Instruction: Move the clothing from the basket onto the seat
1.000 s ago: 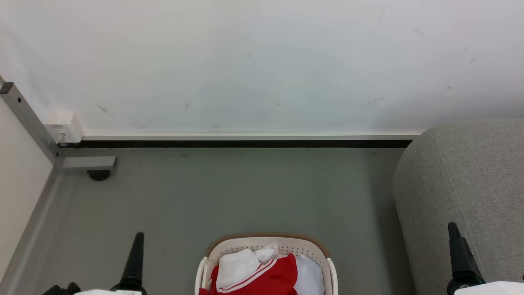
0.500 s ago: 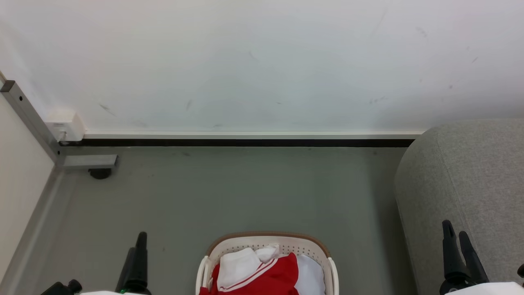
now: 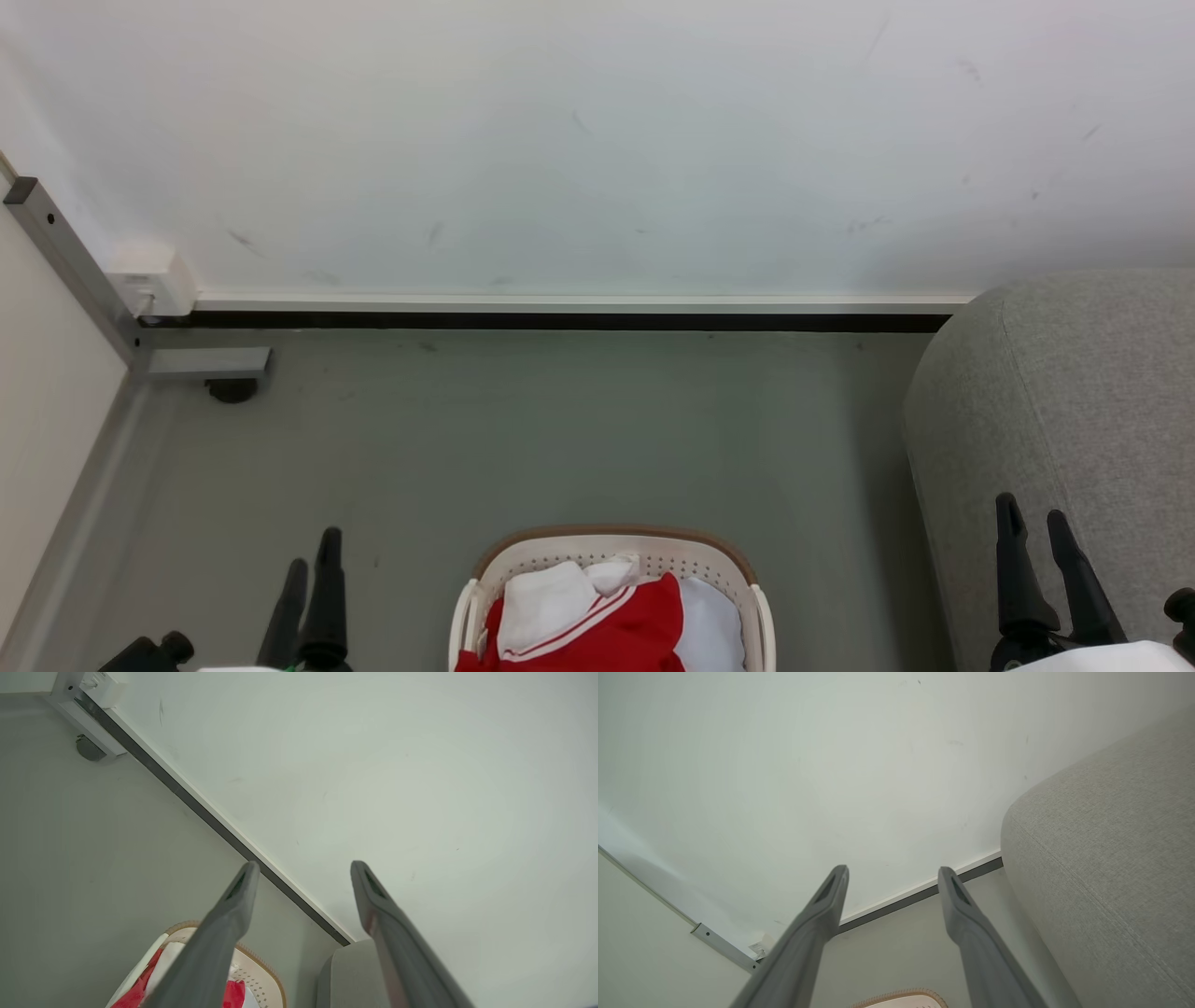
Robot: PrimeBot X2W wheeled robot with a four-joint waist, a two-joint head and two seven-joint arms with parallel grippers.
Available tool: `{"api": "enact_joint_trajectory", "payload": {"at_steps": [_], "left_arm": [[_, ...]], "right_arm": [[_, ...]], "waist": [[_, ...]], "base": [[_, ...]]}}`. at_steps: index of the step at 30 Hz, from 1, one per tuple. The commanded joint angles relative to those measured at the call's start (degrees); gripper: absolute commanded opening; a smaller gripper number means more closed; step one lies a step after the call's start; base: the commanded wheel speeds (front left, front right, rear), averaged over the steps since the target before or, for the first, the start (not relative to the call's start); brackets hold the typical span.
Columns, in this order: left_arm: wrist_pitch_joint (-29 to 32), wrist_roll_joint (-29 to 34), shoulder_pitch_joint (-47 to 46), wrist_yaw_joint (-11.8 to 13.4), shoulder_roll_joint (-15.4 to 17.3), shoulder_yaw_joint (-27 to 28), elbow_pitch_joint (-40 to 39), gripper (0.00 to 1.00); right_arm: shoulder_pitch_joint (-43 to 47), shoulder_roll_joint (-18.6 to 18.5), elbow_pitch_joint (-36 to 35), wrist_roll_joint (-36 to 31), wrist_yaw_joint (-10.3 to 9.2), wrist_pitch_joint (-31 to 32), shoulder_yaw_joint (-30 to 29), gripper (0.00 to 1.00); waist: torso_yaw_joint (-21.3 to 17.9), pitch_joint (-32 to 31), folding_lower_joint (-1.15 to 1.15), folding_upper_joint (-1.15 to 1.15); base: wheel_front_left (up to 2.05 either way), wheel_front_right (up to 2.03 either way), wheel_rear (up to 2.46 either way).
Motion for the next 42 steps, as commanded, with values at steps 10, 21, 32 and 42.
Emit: {"api": "enact_joint_trajectory", "payload": {"at_steps": [10,21,32,42], "left_arm": [[-2.2,6.35,0.57,-0.32,0.52,-0.3,-1.41,1.0],[-3.89,12.28,1.46,-0.31,0.59,-0.56,-1.71,1.0],[-5.37,17.73,2.02,-0.33,0.64,-1.04,-2.29,1.0],[-6.58,23.23,2.51,-0.31,0.69,-1.53,-2.47,1.0]], "right_arm": [[0.5,-0.68,-2.08,-7.91,-0.07,-2.0,0.63,1.0],[1.13,-0.75,-2.88,-14.71,-0.08,-3.69,1.16,1.0],[1.67,-0.8,-3.61,-20.73,-0.1,-5.17,1.51,1.0],[2.23,-0.85,-3.76,-25.41,-0.11,-6.4,1.21,1.0]], "waist": [[0.24,0.19,0.0,0.0],[0.54,0.05,0.0,0.0],[0.65,0.24,0.0,0.0],[0.86,0.04,0.0,0.0]], "base": [[0.0,0.0,0.0],[0.0,0.0,0.0],[0.0,0.0,0.0],[0.0,0.0,0.0]]}}
